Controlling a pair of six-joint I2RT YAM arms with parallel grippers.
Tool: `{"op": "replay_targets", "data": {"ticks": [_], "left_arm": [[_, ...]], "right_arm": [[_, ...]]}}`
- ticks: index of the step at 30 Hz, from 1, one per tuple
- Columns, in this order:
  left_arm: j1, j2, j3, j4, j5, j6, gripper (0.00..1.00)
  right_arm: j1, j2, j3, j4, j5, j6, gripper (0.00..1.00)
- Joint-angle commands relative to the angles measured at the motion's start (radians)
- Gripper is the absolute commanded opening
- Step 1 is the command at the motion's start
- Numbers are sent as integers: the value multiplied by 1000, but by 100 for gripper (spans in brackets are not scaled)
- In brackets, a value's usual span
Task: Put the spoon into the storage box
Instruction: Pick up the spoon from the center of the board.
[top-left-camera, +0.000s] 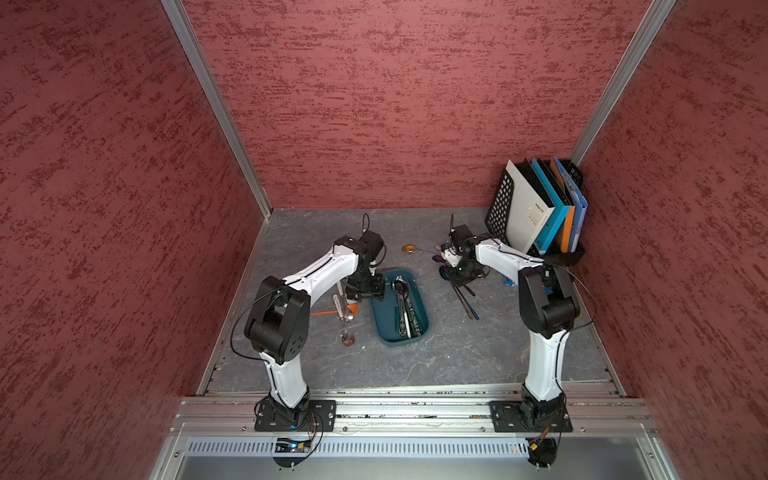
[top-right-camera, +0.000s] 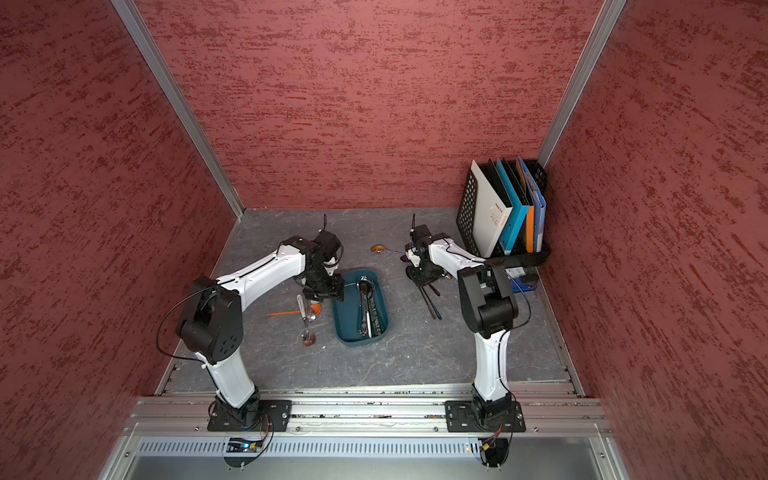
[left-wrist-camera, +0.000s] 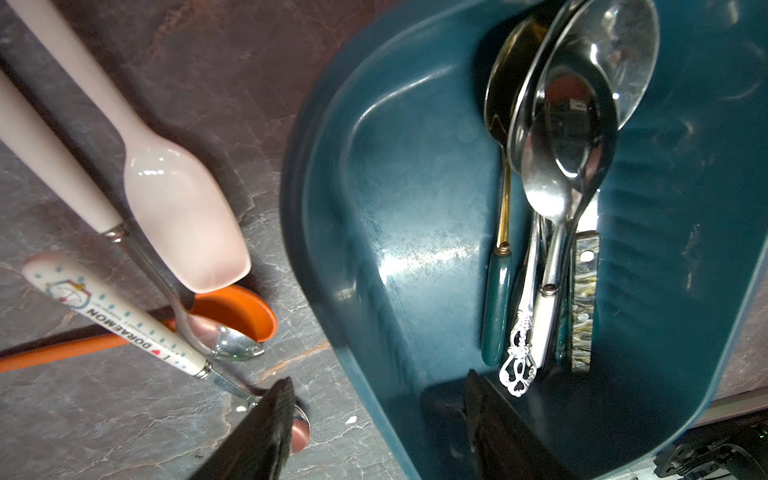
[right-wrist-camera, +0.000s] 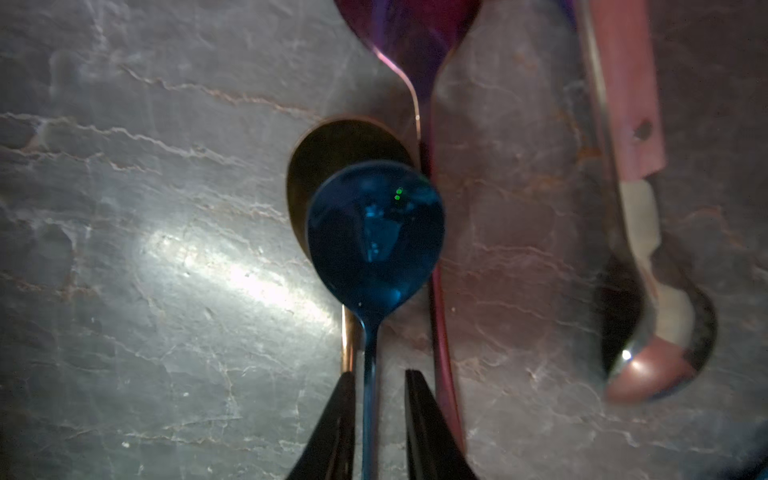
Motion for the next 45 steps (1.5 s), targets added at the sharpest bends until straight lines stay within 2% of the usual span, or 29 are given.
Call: {"op": "replay_targets", "data": {"ticks": [1, 19, 33, 39, 45], "left_arm": [[-4, 14, 26, -14, -14, 11, 68], [-5, 15, 24, -13, -13, 9, 68], [-5, 21, 17, 8, -4, 8, 68], [-4, 7, 20, 51, -3, 9, 68], [-3, -83, -37, 171, 10, 11, 67]], "right_arm": [[-6, 16, -9, 26, 21, -8, 24], [-12, 60, -26, 56, 7, -5, 20], [-11, 50, -23, 58, 17, -2, 5], [-11, 16, 13, 52, 26, 12, 2], [-12, -48, 46, 37, 22, 40, 0]]}}
